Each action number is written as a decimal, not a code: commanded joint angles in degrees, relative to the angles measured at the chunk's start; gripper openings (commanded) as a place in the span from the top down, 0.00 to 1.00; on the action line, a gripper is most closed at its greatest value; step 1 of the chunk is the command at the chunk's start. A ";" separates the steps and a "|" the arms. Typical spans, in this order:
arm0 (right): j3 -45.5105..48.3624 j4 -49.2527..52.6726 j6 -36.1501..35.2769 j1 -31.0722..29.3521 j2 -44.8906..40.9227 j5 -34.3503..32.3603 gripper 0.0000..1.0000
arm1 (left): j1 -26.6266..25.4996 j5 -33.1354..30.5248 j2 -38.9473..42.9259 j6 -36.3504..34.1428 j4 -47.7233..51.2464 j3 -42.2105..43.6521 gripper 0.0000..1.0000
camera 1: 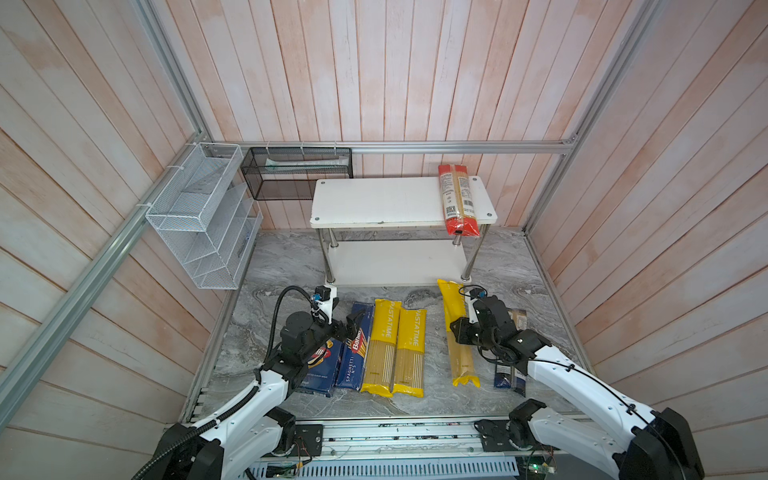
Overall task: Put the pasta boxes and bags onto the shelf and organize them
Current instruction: 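Lift the yellow PASTATIME bag off the table with the right gripper, then carry the hanging yellow bag up over the shelf top with the right gripper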
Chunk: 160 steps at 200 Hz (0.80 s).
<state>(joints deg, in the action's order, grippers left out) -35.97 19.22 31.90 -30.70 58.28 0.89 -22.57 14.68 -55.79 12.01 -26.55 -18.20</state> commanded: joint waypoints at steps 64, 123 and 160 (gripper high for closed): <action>-12.33 -2.08 -1.20 -8.20 -0.01 -0.50 0.90 | -0.21 -1.72 1.19 -0.58 0.32 0.22 0.00; -19.45 -0.64 -1.23 -13.09 -0.37 -0.70 0.90 | -0.28 -0.42 0.49 -0.17 -0.68 0.35 0.00; -23.70 1.23 -1.55 -14.71 -0.18 -1.20 0.90 | -0.21 0.48 0.63 0.25 -0.87 0.35 0.00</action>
<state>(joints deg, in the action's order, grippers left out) -54.54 23.94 31.29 -44.27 59.22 0.73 -22.57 13.74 -55.18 12.05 -26.41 -18.20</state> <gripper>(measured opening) 0.237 0.997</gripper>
